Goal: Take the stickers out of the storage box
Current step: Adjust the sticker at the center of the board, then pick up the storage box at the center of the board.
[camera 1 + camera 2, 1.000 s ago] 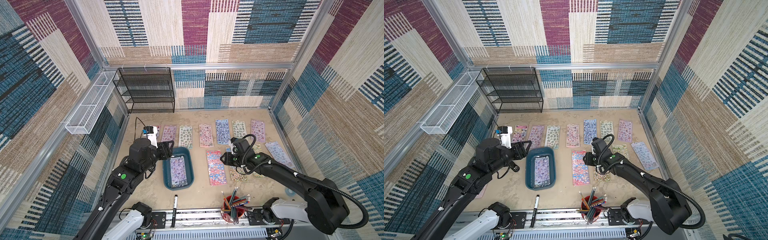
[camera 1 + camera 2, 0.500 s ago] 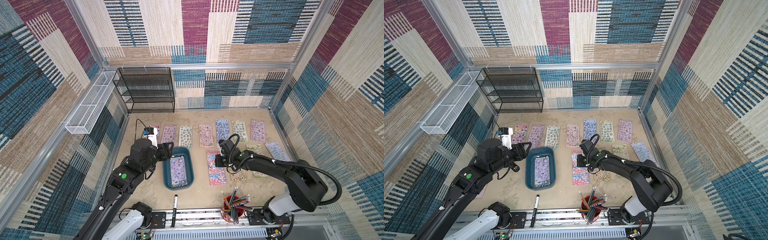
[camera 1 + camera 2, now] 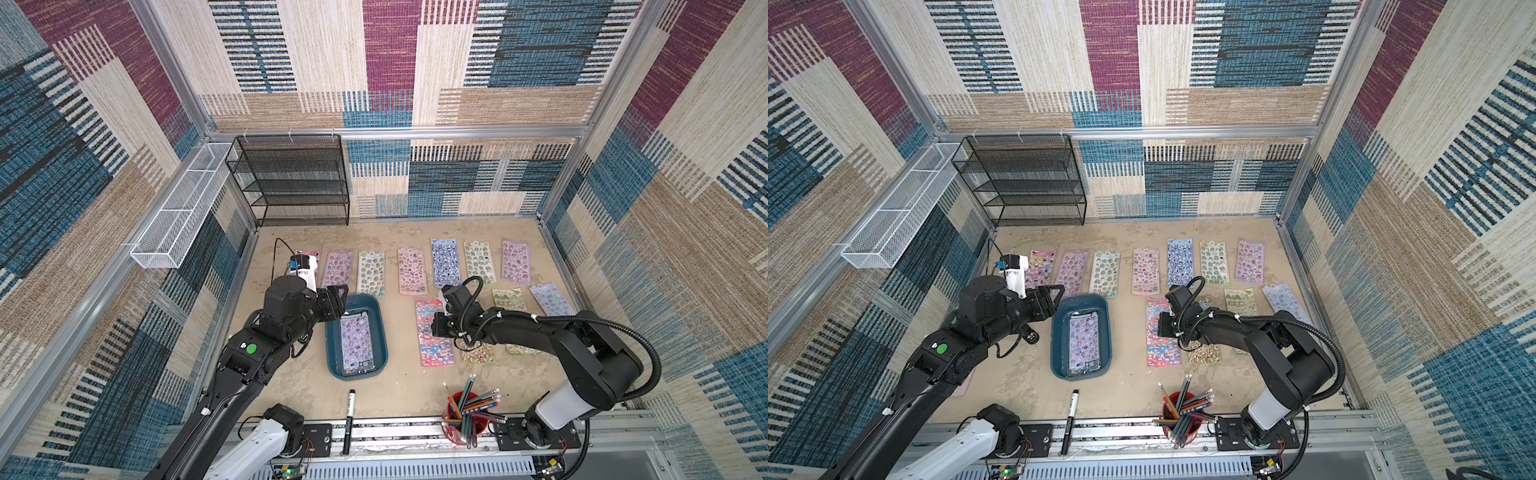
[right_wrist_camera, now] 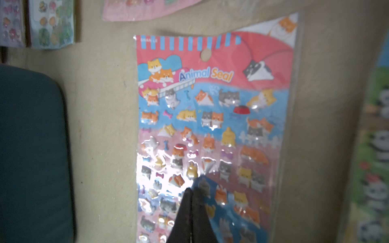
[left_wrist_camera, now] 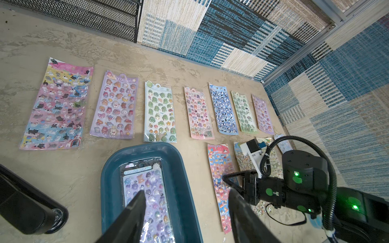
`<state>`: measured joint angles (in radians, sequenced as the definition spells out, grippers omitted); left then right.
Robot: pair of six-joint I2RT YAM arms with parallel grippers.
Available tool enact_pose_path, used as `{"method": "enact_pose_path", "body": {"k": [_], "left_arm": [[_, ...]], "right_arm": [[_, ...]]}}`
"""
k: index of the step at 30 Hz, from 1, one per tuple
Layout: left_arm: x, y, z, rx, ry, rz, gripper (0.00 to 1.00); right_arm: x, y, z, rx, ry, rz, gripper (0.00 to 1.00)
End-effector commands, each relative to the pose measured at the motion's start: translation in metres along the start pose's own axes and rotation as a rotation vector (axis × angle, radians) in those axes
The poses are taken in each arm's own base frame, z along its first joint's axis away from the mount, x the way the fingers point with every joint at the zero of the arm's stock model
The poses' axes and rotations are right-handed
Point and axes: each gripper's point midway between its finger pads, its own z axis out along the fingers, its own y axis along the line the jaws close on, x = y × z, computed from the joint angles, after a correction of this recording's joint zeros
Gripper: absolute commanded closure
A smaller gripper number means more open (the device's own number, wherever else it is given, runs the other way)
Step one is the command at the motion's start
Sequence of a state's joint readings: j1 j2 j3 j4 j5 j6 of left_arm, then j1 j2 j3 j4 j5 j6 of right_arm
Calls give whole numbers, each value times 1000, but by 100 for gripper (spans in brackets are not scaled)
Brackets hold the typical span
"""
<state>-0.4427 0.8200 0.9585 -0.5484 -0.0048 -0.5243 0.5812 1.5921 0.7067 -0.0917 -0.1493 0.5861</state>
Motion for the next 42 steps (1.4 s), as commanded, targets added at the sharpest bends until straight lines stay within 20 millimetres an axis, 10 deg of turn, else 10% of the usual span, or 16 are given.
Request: {"method": "enact_pose_path", "body": {"k": [1,10,21,31,42], "left_arm": [[0,3,1,-14,-6,-9,37],[-1,3,-1,-23,3,4,37],[33,60,-24,-299,107,35,24],[93,86,2,-394,352,-5,25],[139,98,40,-402,491,-65,27]], "right_arm": [[1,-6,2,24,4,4,100],[-18,2,-17,41,-55,-16,100],[-96,77,-113,59,-318,-240,91],[-52,175,-73,32,-235,-495,75],[-25,187,-51,16,-197,-513,58]]}}
